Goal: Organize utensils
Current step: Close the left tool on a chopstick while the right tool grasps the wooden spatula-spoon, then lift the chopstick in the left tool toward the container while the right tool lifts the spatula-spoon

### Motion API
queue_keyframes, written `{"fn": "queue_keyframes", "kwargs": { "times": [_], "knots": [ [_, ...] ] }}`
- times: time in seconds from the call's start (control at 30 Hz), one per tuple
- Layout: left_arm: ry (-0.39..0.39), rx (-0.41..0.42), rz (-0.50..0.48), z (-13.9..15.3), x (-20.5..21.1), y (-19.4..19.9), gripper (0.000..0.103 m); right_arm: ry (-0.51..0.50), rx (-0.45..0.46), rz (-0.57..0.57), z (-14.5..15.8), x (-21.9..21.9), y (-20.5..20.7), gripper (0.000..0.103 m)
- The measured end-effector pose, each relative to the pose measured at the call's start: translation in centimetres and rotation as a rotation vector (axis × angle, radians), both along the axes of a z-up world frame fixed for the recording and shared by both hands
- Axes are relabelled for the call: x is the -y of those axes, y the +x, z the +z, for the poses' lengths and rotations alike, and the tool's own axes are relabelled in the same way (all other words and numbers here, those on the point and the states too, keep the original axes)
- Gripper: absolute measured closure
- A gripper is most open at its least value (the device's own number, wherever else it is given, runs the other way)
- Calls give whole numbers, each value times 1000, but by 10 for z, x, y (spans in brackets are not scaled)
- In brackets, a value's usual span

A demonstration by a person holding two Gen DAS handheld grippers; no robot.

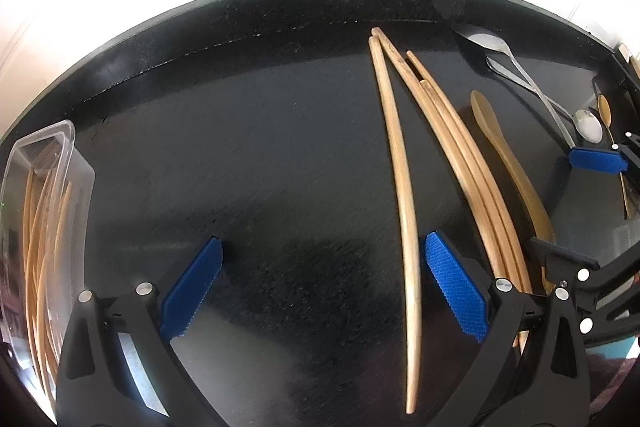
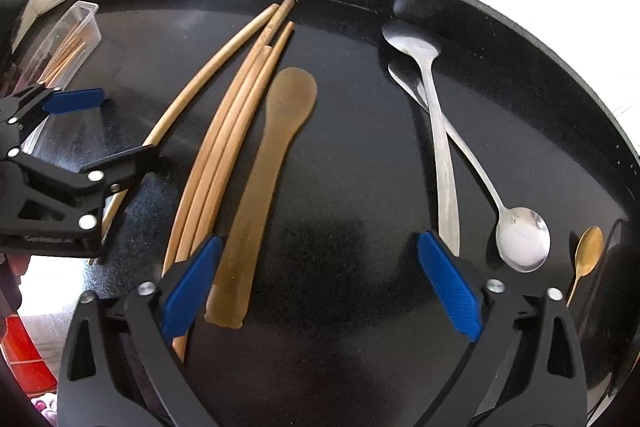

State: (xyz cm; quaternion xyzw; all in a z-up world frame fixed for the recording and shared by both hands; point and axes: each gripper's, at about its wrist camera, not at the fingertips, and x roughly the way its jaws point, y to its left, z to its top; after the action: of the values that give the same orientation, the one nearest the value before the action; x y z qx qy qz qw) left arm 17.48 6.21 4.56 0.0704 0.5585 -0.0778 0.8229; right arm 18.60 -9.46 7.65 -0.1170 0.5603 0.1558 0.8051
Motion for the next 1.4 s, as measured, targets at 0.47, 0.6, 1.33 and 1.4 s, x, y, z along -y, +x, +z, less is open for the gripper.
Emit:
{"fn": "queue_keyframes", "kwargs": {
  "times": [0.47, 0.6, 1.33, 1.4],
  "knots": [
    [-119, 35, 0, 44, 22, -12, 98, 272, -60, -84, 42, 46, -33, 92],
    [-91, 87, -12, 76, 24, -39, 98, 312, 1, -70, 71, 54, -54, 92],
    [-31, 169, 128, 137, -83, -150, 98, 432, 0, 56, 106, -60, -115, 94],
    [-27, 160, 155, 138, -110, -158, 98, 452, 11, 61, 117, -79, -121, 94]
  ]
}}
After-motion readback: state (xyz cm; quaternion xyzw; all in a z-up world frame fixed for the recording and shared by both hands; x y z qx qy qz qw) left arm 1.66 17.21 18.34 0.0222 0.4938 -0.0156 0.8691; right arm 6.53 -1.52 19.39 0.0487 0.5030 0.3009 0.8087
